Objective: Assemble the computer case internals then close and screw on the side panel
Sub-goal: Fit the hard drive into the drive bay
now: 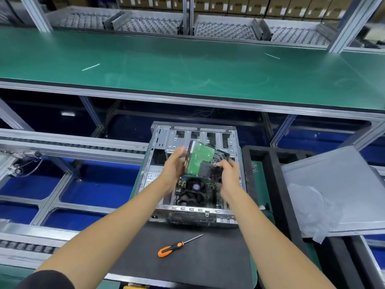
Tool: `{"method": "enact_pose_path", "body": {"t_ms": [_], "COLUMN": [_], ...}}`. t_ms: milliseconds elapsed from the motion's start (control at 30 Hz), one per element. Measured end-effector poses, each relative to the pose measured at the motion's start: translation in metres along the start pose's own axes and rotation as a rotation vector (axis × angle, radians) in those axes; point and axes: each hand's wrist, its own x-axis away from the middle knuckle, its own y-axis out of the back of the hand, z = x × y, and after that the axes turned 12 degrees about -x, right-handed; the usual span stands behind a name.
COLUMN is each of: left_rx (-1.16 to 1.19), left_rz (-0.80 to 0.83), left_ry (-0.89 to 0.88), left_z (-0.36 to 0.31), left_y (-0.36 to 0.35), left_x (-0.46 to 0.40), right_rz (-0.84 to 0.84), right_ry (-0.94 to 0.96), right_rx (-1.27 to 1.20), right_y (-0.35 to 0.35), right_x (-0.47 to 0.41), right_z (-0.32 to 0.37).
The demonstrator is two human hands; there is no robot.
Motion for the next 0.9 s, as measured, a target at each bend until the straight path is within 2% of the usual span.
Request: {"method": "enact_pose_path", "body": {"t_ms": [100,300,367,500,633,733,900], "left_rx": [-0.166,-0.396,-0.382,-0.358,-0.394,-0.443,-0.347], "left_rz": [0.078,0.258,0.246,0.119,0.043,0.007,0.001], "left_ry": [0.053,0.196,0.269,0.357,0.359,0.344,0.345], "left_z": [-0.003,0.013,0.021,0.037,0.045,0.046,0.046], "left_y": [0.019,0.008,-0.003,-0.022,-0.034,-0.040,-0.057], "left_x": [-0.004,-0.010,-0.014,-0.022,-0.032,-0.040,-0.054], "right_rz": [-0.010,0.082,0.096,0.146,0.191,0.158,0.115], "right_ry": [0.168,0.289,0.322,0.519,0.613,0.684,0.711], "right_rx": [0.146,0.278,0.370,0.621,0.764,0.733,0.621], "right_y": [0.008,-0.003,-0.002,0.015,0.030,0.037,0.044], "right_x": [-0.006,-0.018,-0.022,-0.024,-0.025,-0.024,-0.022], "right_z": [0.015,0.015,0.011,0.007,0.003,0.003,0.005]}}
